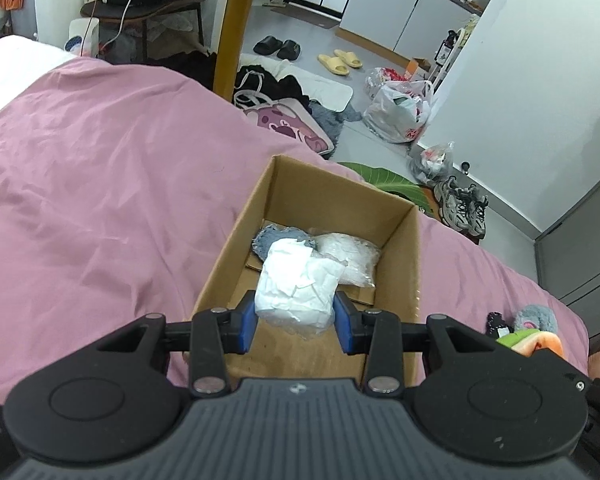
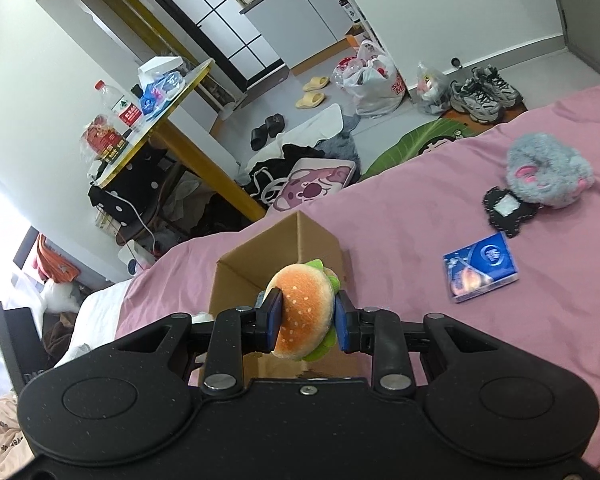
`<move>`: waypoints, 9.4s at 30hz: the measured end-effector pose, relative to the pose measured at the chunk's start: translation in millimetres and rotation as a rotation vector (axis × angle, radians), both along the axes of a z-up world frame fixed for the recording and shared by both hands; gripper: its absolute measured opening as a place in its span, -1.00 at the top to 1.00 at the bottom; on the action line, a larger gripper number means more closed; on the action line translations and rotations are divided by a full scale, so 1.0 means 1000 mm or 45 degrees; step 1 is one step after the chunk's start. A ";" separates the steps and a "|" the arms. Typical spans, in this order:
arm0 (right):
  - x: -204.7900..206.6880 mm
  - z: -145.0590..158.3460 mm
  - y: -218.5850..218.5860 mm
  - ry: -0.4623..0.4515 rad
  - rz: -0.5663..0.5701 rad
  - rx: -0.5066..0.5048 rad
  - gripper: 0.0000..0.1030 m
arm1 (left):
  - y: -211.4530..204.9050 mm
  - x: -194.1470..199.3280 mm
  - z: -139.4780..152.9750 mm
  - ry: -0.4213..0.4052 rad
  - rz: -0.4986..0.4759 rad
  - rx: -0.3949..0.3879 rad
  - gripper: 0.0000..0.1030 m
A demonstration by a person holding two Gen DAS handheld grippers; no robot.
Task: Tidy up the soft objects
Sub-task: 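Carry the white bundle into the box and open the left tool while the right tool drops the burger there, then lift both open tools out of the box, then move the left tool to the blue tissue pack while the right tool reaches the black patch, then grasp the blue tissue pack with the left tool while the right tool grasps the black patch, then carry the tissue pack and black patch into the box and open both tools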
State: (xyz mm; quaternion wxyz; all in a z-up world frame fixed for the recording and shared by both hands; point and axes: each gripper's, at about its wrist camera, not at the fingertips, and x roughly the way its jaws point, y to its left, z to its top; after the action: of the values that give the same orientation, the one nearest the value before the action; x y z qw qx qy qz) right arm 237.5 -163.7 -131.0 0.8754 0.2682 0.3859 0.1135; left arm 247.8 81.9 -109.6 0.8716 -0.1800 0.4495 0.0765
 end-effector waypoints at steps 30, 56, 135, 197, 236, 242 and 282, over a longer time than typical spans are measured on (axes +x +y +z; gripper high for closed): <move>0.065 -0.039 0.066 0.155 0.015 0.090 0.03 | 0.037 0.030 -0.015 0.090 0.023 -0.032 -0.26; 0.007 0.020 -0.010 -0.107 -0.017 -0.019 -1.00 | -0.016 -0.014 0.033 -0.003 0.026 0.096 -0.99; 0.065 -0.050 -0.183 0.138 0.030 0.040 -0.97 | -0.203 0.024 -0.026 0.080 -0.249 0.071 -0.91; 0.071 -0.105 -0.174 0.221 -0.185 0.230 0.97 | -0.179 0.030 -0.022 -0.033 -0.127 -0.153 0.71; 0.022 0.000 -0.107 -0.108 -0.081 0.169 0.97 | -0.081 -0.042 0.065 -0.268 0.016 -0.111 0.70; 0.022 0.009 -0.081 -0.131 -0.027 0.165 0.97 | -0.054 -0.044 0.071 -0.282 0.056 -0.089 0.70; 0.033 -0.039 0.039 0.030 0.274 0.152 0.97 | 0.027 -0.011 -0.006 0.062 0.215 0.033 0.65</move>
State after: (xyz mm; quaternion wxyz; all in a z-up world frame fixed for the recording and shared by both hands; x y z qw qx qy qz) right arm 270.2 -125.2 -170.2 0.8359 0.2783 0.4154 0.2264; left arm 237.1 108.7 -116.0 0.8530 -0.2041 0.4529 0.1599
